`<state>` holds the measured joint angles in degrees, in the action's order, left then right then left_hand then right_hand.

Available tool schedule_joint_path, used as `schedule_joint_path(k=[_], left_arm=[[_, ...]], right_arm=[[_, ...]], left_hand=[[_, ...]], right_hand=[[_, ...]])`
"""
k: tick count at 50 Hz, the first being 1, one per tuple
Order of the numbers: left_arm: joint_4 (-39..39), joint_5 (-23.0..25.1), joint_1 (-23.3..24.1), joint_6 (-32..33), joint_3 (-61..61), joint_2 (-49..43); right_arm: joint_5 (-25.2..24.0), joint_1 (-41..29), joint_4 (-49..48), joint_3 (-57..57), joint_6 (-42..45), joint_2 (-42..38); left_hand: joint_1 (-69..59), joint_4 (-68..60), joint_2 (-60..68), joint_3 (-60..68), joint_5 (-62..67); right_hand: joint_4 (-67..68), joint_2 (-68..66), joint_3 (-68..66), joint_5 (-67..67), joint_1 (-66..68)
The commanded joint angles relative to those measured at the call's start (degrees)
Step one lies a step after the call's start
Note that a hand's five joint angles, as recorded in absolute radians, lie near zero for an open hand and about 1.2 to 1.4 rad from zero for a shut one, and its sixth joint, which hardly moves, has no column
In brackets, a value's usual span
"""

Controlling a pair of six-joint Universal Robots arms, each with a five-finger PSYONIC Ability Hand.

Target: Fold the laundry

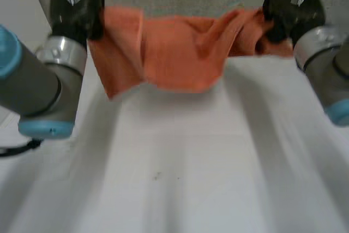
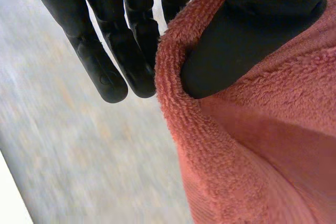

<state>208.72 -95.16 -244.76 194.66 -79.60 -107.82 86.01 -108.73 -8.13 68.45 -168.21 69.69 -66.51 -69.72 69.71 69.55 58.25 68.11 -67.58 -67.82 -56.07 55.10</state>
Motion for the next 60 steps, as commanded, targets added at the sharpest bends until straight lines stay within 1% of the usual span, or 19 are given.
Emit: schedule_joint_path(k=[1, 2, 4, 5, 9, 11, 12, 14, 17, 18, 20, 23, 25, 31, 38, 42, 44, 47, 60], left_arm=[[0.8, 1.5, -1.1, -0.9, -12.6, -7.1], [0.8, 1.5, -1.1, -0.9, -12.6, -7.1], [0.0, 1.3, -1.4, -0.7, -13.6, -11.4], [0.0, 1.3, -1.4, -0.7, -13.6, -11.4], [-1.4, 1.3, -4.7, -0.3, -15.8, -12.7], [-2.5, 1.6, -6.2, 0.3, -17.7, -10.1], [-2.5, 1.6, -6.2, 0.3, -17.7, -10.1], [-3.6, 1.7, -5.6, 1.1, -19.4, -5.0], [-4.8, 2.6, -4.9, 1.8, -21.5, -0.6], [-4.8, 2.6, -4.9, 1.8, -21.5, -0.5], [-6.3, 4.1, -1.8, 2.4, -23.2, 4.4], [-6.7, 4.9, 0.3, 2.5, -24.3, 7.1], [-7.1, 6.3, 3.3, 2.9, -26.6, 10.0], [-7.1, 6.9, 7.4, 6.0, -29.0, 9.6], [-6.6, 5.7, 12.5, 19.2, -28.6, 0.5], [-6.3, 3.6, 12.7, 25.0, -27.4, -2.6], [-6.0, 0.5, 12.6, 29.5, -26.2, -5.2], [-5.2, -1.8, 11.9, 32.1, -25.5, -6.8], [-3.9, -2.6, 3.6, 33.5, -25.8, -9.8]], right_arm=[[-0.4, -0.3, 1.3, 13.2, 5.9, -1.6], [-0.4, -0.3, 1.3, 13.2, 5.9, -1.6], [0.0, -0.3, 2.1, 14.8, 8.4, -5.9], [0.0, -0.3, 2.1, 14.8, 8.4, -6.0], [0.3, -0.2, 5.8, 15.5, 11.4, -8.3], [0.0, 0.5, 6.2, 15.8, 11.2, -7.9], [0.0, 0.5, 6.2, 15.8, 11.2, -7.9], [0.0, 0.5, 6.1, 15.8, 11.2, -7.7], [0.0, 0.7, 6.0, 15.8, 11.1, -7.4], [0.0, 0.7, 6.0, 15.8, 11.1, -7.4], [0.0, 0.9, 5.9, 16.1, 11.0, -7.4], [0.0, 1.1, 5.7, 16.3, 11.0, -7.4], [0.0, 1.8, 5.5, 16.7, 11.0, -7.4], [0.0, 2.1, 4.8, 16.7, 11.1, -7.4], [-0.1, 2.5, 4.4, 17.3, 11.1, -7.4], [-0.2, 2.5, 4.3, 17.7, 11.2, -7.4], [-0.3, 2.6, 4.3, 17.9, 11.2, -7.4], [-0.3, 3.0, 4.3, 18.0, 11.3, -7.4], [-0.5, 3.4, 4.3, 18.0, 11.6, -7.4]], left_hand=[[-12.5, -9.3, 9.3, 9.5, 10.8], [-12.5, -9.3, 9.3, 9.5, 10.8], [1.0, 4.3, -4.2, -4.1, -2.8], [1.1, 4.3, -4.3, -4.2, -2.9], [14.9, 18.1, -18.1, -17.9, -16.6], [35.5, 38.7, -38.7, -38.5, -37.2], [35.6, 38.8, -38.8, -38.6, -37.3], [46.2, 49.4, -49.4, -49.2, -47.9], [54.4, 57.6, -57.6, -57.4, -56.2], [54.4, 57.7, -57.6, -57.5, -56.2], [55.3, 58.5, -58.5, -58.3, -57.0], [55.5, 58.7, -58.7, -58.5, -57.2], [54.8, 58.0, -58.0, -57.8, -56.5], [53.6, 56.8, -56.8, -56.6, -55.3], [48.2, 51.5, -51.4, -51.3, -50.0], [47.0, 50.3, -50.2, -50.1, -48.8], [44.7, 47.9, -47.9, -47.7, -46.4], [43.9, 47.1, -47.1, -46.9, -45.6], [42.3, 45.5, -45.5, -45.4, -44.1]], right_hand=[[11.9, -12.4, -12.2, -13.9, 24.9], [11.9, -12.4, -12.2, -13.9, 24.9], [11.9, -12.4, -12.2, -13.9, 24.9], [11.9, -12.4, -12.2, -13.9, 24.9], [11.9, -12.4, -12.2, -13.9, 24.9], [11.9, -12.4, -12.2, -13.9, 24.9], [11.9, -12.4, -12.2, -13.9, 24.9], [11.9, -12.4, -12.2, -13.9, 24.9], [11.9, -12.4, -12.2, -13.9, 24.9], [11.9, -12.4, -12.2, -13.9, 24.9], [11.9, -12.4, -12.2, -13.9, 24.9], [11.9, -12.4, -12.2, -13.9, 24.9], [11.9, -12.4, -12.2, -13.9, 24.9], [11.9, -12.4, -12.2, -13.9, 24.9], [11.9, -12.4, -12.2, -13.9, 24.9], [11.9, -12.4, -12.2, -13.9, 24.9], [11.9, -12.4, -12.2, -13.9, 24.9], [11.9, -12.4, -12.2, -13.9, 24.9], [11.9, -12.4, -12.2, -13.9, 24.9]])
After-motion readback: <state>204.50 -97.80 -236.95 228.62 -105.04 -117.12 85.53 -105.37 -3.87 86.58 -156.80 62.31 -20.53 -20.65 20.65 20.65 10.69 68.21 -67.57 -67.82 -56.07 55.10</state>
